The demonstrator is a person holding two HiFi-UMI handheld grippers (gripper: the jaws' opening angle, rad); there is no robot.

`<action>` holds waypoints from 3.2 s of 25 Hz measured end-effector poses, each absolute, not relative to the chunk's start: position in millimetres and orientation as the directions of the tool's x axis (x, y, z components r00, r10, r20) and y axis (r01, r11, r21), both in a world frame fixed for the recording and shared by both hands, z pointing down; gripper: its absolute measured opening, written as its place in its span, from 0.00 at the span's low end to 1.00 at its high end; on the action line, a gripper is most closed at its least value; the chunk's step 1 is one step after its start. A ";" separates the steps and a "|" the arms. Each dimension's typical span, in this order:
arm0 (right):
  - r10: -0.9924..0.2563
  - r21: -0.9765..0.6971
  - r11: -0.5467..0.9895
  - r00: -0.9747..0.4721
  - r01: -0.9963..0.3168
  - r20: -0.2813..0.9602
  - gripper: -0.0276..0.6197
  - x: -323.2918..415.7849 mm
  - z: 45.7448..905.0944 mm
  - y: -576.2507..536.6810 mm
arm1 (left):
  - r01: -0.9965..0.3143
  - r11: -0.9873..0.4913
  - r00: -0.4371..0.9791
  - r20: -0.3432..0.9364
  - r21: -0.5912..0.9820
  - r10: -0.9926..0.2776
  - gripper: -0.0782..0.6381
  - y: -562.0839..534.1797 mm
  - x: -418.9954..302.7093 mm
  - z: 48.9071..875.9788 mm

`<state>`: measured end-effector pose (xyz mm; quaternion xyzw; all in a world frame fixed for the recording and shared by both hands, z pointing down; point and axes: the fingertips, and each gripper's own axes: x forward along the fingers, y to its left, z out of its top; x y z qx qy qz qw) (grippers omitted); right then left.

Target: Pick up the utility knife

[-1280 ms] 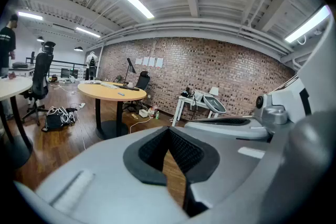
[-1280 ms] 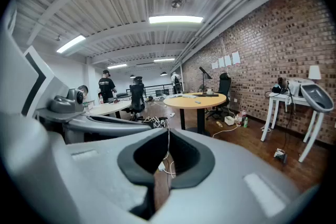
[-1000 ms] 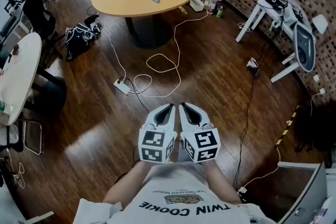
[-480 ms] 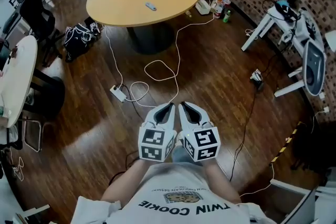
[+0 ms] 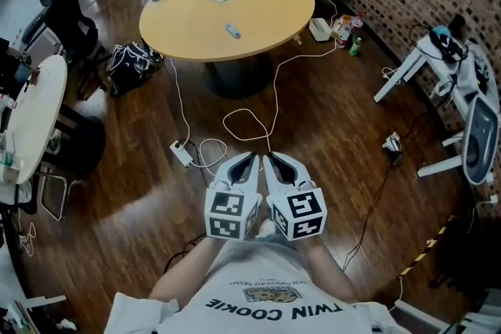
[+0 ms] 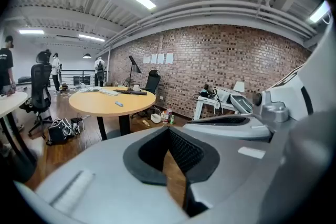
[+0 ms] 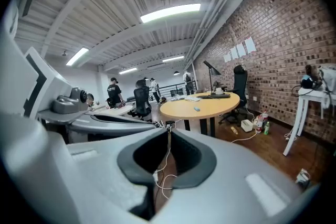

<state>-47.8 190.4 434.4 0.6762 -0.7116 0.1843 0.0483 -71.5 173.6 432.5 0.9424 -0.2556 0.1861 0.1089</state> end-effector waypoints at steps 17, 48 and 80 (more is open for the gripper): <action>-0.942 -0.163 0.023 -0.076 -0.986 0.326 0.05 15.8 453.1 71.3 | -0.539 -0.830 0.795 0.414 0.144 -0.444 0.11 59.3 -10.7 458.4; -0.921 -0.110 0.065 -0.103 -0.992 0.375 0.06 91.9 460.7 -227.2 | -0.605 -0.777 0.751 0.446 0.172 -0.486 0.11 -257.2 69.4 487.3; -0.788 -0.147 0.395 -0.417 -0.907 0.453 0.07 246.8 504.7 -376.7 | -0.915 -0.402 0.269 0.716 -0.019 -0.645 0.44 -414.9 151.4 614.0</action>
